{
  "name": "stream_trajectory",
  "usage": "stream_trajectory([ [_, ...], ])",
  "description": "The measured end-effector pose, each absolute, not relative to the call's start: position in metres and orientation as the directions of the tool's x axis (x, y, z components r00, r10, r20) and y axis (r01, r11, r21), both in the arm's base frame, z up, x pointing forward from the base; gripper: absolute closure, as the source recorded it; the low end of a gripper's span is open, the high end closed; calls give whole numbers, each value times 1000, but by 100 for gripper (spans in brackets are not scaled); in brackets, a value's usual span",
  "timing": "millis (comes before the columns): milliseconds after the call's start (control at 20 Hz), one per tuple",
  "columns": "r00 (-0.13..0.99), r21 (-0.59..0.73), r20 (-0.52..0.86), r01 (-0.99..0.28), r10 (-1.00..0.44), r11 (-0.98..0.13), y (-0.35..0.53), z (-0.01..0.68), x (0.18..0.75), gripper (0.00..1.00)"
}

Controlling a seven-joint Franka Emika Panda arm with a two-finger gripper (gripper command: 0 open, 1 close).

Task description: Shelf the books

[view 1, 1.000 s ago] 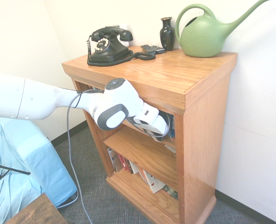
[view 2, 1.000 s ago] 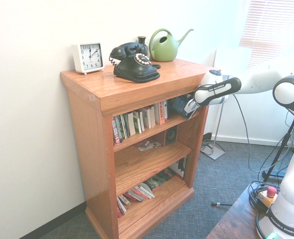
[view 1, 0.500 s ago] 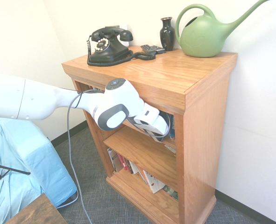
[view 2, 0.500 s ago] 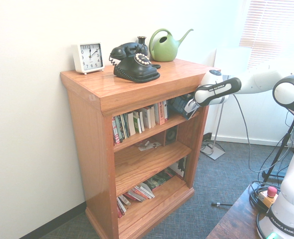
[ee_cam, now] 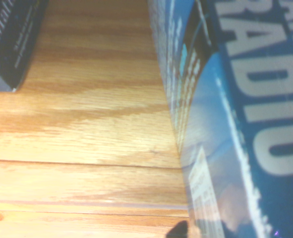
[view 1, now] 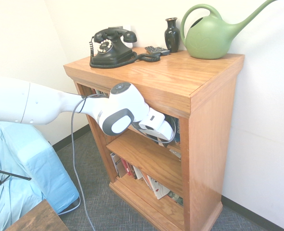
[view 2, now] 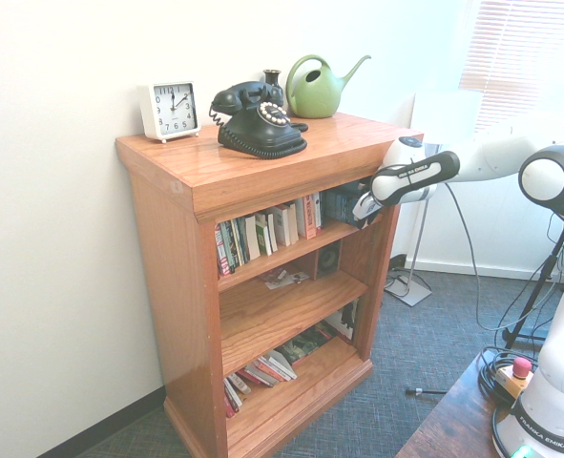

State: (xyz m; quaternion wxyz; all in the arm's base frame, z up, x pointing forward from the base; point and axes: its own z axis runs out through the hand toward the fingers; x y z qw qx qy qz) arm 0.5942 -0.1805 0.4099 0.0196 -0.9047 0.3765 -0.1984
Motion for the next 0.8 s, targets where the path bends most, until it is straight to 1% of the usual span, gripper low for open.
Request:
stream_trajectory([
  [350, 624, -181, 371, -678, -688, -712, -192, 417, 583, 0],
  [650, 640, -163, 370, -669, -674, -725, -184, 416, 531, 0],
  [800, 662, -130, 372, -657, -651, -742, -176, 412, 507, 0],
])
